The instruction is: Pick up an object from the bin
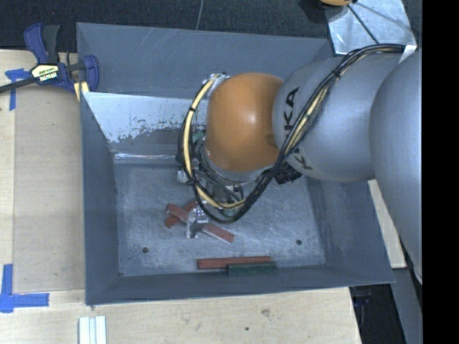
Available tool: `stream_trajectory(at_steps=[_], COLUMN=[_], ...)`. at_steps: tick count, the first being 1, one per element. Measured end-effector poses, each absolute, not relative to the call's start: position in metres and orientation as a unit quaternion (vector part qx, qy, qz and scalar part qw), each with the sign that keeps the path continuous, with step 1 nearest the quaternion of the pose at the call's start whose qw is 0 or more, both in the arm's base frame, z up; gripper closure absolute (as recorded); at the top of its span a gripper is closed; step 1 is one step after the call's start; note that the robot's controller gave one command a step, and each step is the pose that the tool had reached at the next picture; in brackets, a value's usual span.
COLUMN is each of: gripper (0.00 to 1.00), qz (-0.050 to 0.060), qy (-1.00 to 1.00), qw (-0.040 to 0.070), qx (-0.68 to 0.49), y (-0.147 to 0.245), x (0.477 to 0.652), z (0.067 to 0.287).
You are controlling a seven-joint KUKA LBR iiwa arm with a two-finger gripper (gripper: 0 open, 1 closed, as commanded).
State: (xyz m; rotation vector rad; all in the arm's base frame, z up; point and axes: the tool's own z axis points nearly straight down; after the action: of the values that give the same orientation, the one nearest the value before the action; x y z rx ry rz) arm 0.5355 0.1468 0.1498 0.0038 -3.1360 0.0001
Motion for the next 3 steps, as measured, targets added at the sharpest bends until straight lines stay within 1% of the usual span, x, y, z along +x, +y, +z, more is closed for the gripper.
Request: stream_trajectory(at_steps=[1, 2, 3], gripper=[0.0, 1.0, 1.0], qz=[-0.001, -0.003, -0.003], qy=[-1.0, -0.999, -0.999], qw=[-0.001, -0.012, -0.012], qx=[0.0, -0.031, -0.031], y=[0.146, 0.105, 0.105], x=[0.538, 0.523, 0.523], z=[0.154, 0.079, 0.079])
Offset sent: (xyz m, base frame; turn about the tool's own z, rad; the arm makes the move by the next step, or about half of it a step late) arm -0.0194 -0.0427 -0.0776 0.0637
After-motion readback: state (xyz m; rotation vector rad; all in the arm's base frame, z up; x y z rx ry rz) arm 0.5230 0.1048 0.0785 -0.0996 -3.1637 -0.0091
